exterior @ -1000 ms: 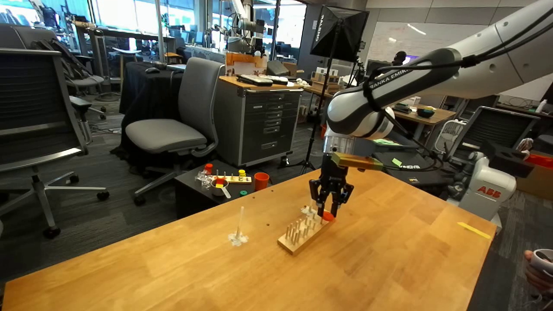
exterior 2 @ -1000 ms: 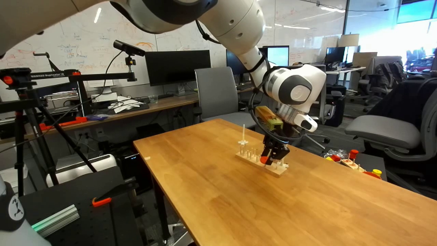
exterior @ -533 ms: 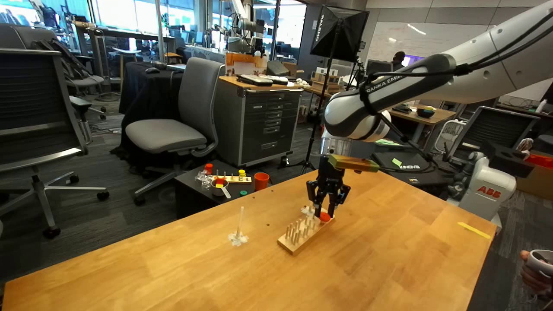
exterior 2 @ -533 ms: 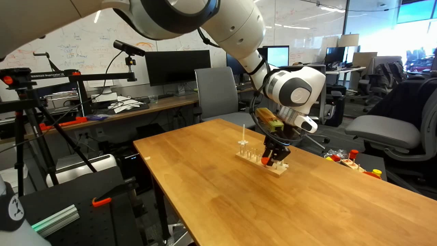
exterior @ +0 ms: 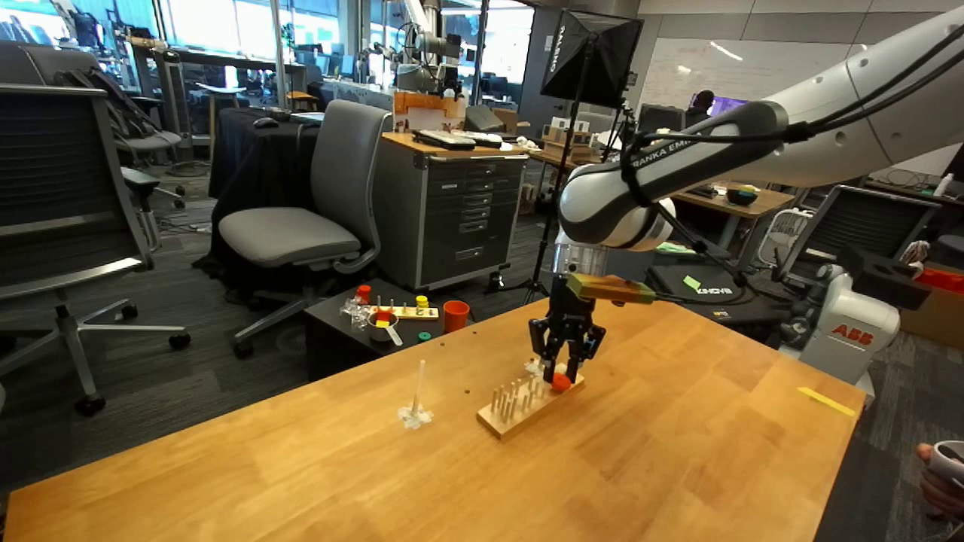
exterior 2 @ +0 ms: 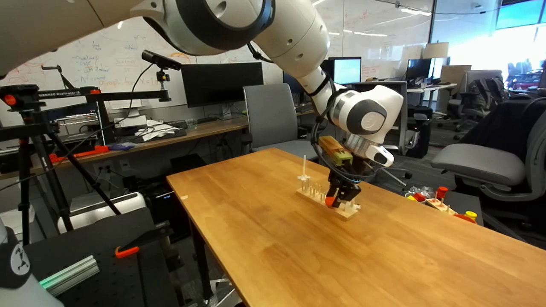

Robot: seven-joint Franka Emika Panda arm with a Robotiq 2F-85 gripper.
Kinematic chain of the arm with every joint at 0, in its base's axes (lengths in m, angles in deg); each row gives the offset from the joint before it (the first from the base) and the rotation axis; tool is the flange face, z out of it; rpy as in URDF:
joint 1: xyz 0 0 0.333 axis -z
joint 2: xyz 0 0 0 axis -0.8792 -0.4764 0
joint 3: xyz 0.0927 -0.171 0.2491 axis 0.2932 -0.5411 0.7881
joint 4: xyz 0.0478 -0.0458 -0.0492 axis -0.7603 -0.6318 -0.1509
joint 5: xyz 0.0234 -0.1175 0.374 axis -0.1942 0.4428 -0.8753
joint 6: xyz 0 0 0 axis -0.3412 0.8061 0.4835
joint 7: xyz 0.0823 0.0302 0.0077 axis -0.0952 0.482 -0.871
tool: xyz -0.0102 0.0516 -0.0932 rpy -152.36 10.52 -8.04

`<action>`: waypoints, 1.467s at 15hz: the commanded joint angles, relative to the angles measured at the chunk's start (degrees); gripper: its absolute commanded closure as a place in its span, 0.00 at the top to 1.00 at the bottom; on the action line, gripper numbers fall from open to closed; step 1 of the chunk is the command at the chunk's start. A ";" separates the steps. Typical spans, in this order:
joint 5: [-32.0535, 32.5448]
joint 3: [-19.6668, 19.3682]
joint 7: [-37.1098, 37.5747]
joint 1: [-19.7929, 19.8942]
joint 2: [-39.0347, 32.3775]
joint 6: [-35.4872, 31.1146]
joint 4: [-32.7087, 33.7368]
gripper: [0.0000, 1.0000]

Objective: Put the orange disc on the wooden stand

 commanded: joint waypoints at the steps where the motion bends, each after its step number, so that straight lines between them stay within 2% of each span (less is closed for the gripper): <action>1: 0.55 -0.01 0.36 -0.33 -1.66 1.74 2.81 0.17; 2: 0.57 -0.05 0.37 -0.33 -1.71 1.75 2.71 0.17; 3: 0.68 -0.10 0.33 -0.34 -1.70 1.98 2.64 0.27; 4: 0.56 -0.08 0.47 -0.31 -1.69 1.82 2.58 0.67; 5: 0.67 -0.15 0.41 -0.31 -1.49 2.04 2.42 0.68; 9: 0.48 -0.02 0.02 0.04 0.77 2.34 0.55 0.98; 16: 0.31 -0.40 -0.41 0.81 10.59 2.18 -6.51 1.00; 22: 0.39 -0.60 -0.99 0.26 20.22 1.31 -15.37 1.00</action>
